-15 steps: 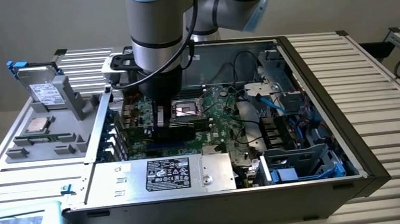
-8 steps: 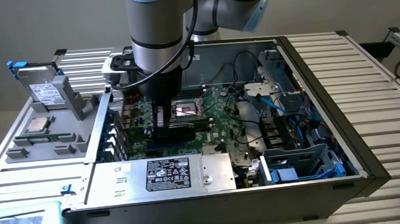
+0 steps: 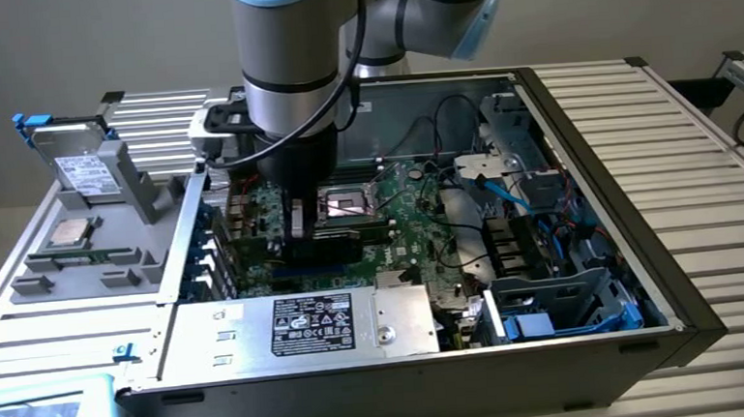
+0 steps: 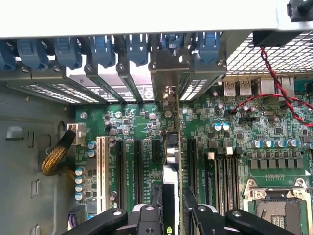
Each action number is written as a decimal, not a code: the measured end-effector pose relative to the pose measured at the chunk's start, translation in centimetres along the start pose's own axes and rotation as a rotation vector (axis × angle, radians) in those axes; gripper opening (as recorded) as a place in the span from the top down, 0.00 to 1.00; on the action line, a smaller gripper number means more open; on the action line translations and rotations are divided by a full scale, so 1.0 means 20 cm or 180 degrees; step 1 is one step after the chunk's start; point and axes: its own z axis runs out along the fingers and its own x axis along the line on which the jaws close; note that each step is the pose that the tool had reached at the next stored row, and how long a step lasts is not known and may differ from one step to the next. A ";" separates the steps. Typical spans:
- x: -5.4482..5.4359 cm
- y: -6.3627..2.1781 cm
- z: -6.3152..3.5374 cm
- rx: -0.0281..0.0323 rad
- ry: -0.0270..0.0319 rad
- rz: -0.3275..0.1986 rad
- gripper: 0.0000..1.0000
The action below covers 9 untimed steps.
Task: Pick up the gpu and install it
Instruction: 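Insert the gpu into the slot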
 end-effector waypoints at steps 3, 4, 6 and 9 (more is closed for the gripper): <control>0.00 -0.001 0.010 0.0000 0.0000 0.0001 0.72; 0.00 -0.001 0.012 -0.0001 0.0000 0.0012 0.72; 0.00 -0.001 0.014 -0.0001 -0.0004 0.0074 0.72; 0.00 -0.002 0.015 -0.0004 -0.0009 0.0145 0.72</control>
